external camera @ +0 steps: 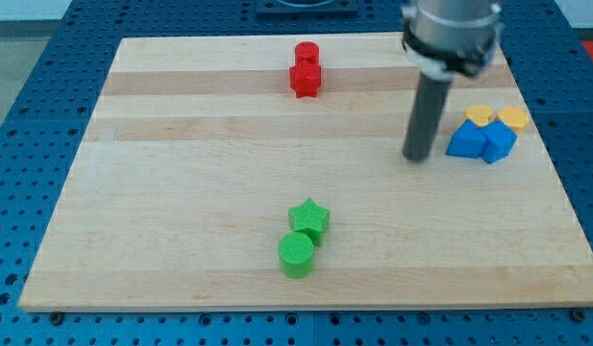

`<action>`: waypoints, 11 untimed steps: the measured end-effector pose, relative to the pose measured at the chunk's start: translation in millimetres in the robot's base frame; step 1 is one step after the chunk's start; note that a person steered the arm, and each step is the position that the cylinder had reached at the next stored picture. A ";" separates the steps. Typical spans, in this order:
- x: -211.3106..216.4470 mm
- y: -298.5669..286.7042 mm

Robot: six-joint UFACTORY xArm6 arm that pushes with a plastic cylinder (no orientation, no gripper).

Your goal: Push the blue cube into the yellow heart

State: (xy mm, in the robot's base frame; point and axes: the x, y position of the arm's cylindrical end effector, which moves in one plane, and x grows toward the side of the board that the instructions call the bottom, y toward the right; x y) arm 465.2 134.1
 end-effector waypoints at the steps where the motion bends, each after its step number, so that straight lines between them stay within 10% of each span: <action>1: 4.4 0.0; 5: 60.8 88.2; 11: -22.8 118.2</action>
